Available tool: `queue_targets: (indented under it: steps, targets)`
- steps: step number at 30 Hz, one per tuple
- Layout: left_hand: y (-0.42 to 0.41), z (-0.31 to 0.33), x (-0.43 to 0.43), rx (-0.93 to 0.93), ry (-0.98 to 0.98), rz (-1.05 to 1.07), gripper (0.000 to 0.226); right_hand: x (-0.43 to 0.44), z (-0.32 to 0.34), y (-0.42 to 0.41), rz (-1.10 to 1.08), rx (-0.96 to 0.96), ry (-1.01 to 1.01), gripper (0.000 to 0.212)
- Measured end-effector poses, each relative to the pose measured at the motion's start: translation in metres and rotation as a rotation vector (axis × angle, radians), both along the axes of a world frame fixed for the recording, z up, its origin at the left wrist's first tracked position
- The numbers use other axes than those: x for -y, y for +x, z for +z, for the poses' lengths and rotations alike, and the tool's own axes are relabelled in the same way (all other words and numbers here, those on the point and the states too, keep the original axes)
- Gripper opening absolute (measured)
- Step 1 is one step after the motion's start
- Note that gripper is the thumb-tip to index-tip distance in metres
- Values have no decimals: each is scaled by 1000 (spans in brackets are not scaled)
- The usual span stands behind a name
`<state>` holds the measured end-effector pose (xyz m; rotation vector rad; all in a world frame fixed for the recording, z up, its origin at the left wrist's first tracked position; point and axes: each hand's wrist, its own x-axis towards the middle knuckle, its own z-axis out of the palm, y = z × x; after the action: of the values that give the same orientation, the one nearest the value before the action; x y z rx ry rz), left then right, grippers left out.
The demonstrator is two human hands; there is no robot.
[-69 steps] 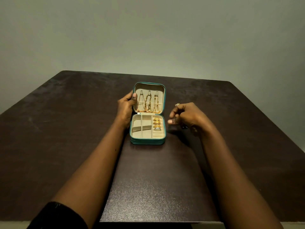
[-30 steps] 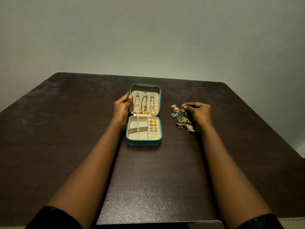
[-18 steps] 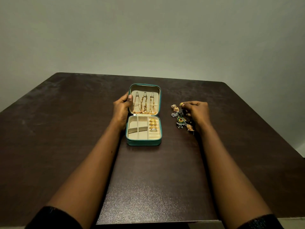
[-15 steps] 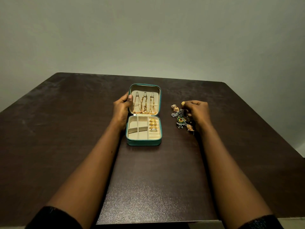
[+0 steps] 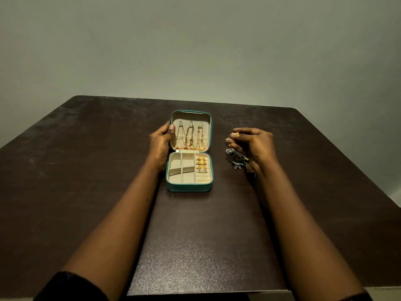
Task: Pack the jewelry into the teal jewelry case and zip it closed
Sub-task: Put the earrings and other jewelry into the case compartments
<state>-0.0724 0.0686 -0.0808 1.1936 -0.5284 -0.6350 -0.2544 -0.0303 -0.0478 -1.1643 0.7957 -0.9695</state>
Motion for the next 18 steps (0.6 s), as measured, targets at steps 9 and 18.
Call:
queue_targets:
  steps: [9, 18]
  targets:
    - [0, 0, -1, 0, -3, -8, 35, -22, 11, 4, 216, 44, 40, 16]
    - [-1, 1, -2, 9, 10, -15, 36, -32, 16, 2, 557, -68, -71, 12]
